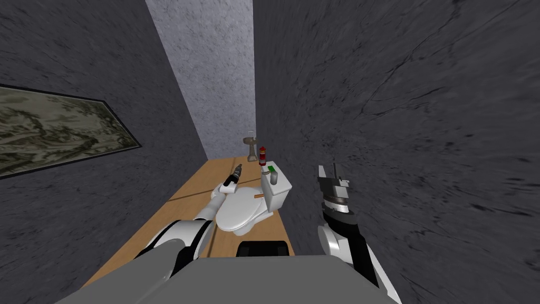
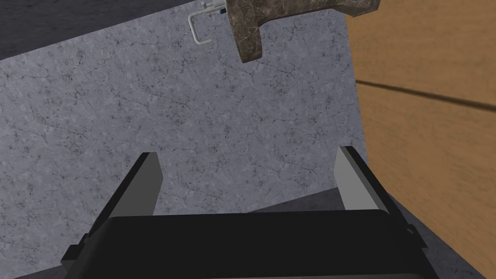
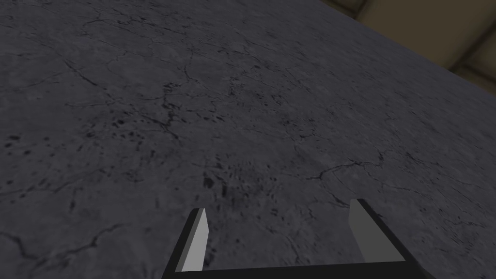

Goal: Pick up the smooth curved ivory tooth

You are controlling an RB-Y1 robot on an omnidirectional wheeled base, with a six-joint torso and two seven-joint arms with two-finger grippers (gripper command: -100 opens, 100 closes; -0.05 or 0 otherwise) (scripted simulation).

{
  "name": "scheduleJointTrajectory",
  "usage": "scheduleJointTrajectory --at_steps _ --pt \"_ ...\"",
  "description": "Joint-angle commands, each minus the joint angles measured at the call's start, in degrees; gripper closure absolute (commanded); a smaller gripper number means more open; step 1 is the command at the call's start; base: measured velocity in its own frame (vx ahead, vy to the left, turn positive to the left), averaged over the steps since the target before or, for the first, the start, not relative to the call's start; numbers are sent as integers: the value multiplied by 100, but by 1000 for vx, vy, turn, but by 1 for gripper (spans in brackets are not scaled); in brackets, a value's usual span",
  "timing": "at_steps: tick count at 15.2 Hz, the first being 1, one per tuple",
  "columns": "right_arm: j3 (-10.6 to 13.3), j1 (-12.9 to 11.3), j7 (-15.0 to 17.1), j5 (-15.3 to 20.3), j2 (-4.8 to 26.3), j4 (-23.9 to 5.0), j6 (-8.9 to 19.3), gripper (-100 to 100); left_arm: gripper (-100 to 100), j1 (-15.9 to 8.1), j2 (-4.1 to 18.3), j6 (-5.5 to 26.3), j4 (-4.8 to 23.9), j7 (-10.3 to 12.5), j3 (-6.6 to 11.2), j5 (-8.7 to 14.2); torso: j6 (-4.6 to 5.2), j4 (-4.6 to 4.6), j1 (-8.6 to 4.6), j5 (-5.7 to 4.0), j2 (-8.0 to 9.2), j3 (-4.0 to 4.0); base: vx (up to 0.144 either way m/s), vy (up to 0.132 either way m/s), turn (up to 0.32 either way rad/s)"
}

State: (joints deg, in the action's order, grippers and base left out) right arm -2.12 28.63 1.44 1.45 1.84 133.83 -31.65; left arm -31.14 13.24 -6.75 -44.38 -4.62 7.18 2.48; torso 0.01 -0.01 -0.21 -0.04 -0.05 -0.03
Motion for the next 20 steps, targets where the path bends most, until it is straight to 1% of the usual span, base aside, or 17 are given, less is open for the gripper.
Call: scheduleJointTrajectory --at_steps 1,2,3,4,5,7,9,11,12,13,14,18,19,20 --pt "0 0 0 0 0 0 0 0 -100 -184 -81 51 286 -17 36 7 0 0 0 0 0 0 2 -43 36" --pt "0 0 0 0 0 0 0 0 -100 -352 -194 105 437 -28 67 16 0 0 0 0 0 0 0 -48 43" --pt "0 0 0 0 0 0 0 0 -100 -352 -194 105 549 -28 67 16 1 0 -2 -1 0 0 0 -47 33" --pt "0 0 0 0 0 0 0 0 -100 -507 -318 155 773 -37 96 25 1 0 -3 -1 0 0 4 -51 35" --pt "0 0 0 0 0 0 0 0 -100 -649 -456 200 904 -46 122 32 1 0 -4 -1 0 0 9 -63 54" --pt "0 0 0 0 0 0 0 0 -100 -649 -456 200 977 -46 122 32 1 -1 -10 -2 -1 -1 6 -54 21" --pt "0 0 0 0 0 0 0 0 -100 -886 -770 277 1302 -61 166 46 1 0 -4 -1 -1 -1 5 -52 26" --pt "0 0 0 0 0 0 0 0 -100 -886 -770 277 1320 -61 166 46 1 0 -11 -2 -1 0 9 -57 13" --pt "0 0 0 0 0 0 0 0 -100 -981 -948 307 1454 -66 184 51 0 0 -6 -2 -1 -1 9 -41 11" --pt "0 0 0 0 0 0 0 0 -100 -981 -948 307 1456 -66 184 51 1 0 -3 -1 -1 -1 9 -42 11" --pt "0 0 0 0 0 0 0 0 -100 -1057 -1136 331 1567 -71 198 56 1 0 -3 -1 -2 -1 11 -53 8" --pt "0 0 0 0 0 0 0 0 -100 -1057 -1136 331 1567 -71 198 56 -1 0 4 0 -1 0 8 -32 1" --pt "0 0 0 0 0 0 0 0 -100 -1116 -1324 350 1651 -75 209 59 -2 0 12 2 1 0 3 -17 5" --pt "0 0 0 0 0 0 0 0 -100 -1116 -1324 350 1651 -75 209 59 1 0 10 2 1 1 8 -32 -7"
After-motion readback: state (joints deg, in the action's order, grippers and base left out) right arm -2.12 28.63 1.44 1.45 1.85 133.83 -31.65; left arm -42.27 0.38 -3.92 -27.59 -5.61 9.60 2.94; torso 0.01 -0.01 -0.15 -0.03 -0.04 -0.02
